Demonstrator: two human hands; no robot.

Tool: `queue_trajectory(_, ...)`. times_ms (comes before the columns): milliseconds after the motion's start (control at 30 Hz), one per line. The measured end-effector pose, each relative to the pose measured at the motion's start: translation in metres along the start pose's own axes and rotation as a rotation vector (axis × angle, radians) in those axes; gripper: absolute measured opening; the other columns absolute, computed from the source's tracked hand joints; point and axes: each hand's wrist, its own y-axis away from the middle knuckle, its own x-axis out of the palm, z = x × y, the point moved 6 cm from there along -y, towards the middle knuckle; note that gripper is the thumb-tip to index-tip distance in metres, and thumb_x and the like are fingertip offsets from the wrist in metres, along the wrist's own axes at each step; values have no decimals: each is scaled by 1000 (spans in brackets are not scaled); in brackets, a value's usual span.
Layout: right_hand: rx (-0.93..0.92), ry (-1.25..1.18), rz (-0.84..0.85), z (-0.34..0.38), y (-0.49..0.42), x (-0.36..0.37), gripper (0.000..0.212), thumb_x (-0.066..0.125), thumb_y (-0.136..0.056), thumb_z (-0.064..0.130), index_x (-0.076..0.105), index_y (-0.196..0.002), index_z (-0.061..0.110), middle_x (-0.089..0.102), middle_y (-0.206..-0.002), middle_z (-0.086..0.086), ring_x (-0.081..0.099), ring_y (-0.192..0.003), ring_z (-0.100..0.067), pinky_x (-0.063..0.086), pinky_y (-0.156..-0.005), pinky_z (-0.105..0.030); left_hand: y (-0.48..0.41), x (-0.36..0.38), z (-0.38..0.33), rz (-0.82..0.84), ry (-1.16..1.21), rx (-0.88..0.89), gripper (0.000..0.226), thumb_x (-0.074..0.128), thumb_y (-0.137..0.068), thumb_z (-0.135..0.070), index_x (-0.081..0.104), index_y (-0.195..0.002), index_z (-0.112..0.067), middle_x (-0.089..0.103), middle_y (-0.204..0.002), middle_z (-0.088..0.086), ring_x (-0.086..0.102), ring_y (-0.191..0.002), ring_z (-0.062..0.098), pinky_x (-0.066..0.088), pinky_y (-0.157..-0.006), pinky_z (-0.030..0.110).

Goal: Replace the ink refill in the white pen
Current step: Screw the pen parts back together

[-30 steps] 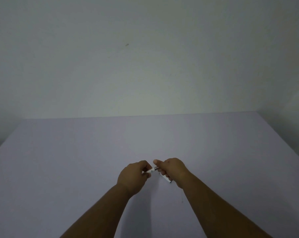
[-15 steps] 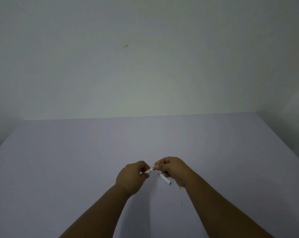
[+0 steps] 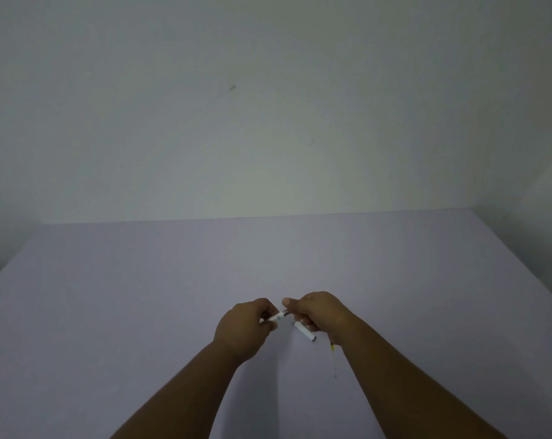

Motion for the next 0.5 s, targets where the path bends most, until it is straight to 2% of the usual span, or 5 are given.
queue_trajectory(100,-81,-139,70,3,2,0,4,69,-81,10,70,-84,8,61,-73,-5,50,-62,-12,45,-61,-23,0,-3,0,-3,-9,-5,11,63,-86,-27,67,-96,-26,72,-98,-5,63,-85,17,51,-74,31)
queue_trajectory(267,20,-10,7,2,3,0,28,67,-84,34,66,-72,8,59,-63,-2,48,-55,-11,41,-54,-21,1,-3,-3,-1,-6,0,11,62,-86,-26,67,-96,-27,72,-97,-6,64,-84,16,52,-76,32)
queue_trajectory(367,-74,-66,44,6,4,1,14,70,-82,24,69,-85,10,63,-75,-1,51,-64,-12,47,-64,-23,1,-4,-3,-1,0,-6,12,63,-86,-27,67,-97,-26,71,-98,-5,64,-85,16,51,-75,30)
queue_trajectory(433,-96,-91,57,8,6,1,6,68,-82,13,71,-83,8,63,-74,-5,51,-62,-12,47,-64,-24,1,-3,-3,3,-11,2,12,63,-86,-27,67,-97,-26,71,-99,-5,63,-84,16,51,-76,30)
queue_trajectory(500,-25,-58,34,5,6,1,18,69,-83,22,69,-78,5,61,-68,-5,49,-57,-12,44,-59,-23,3,-3,-5,1,-23,10,12,63,-86,-27,67,-97,-27,71,-99,-7,62,-82,14,50,-75,30)
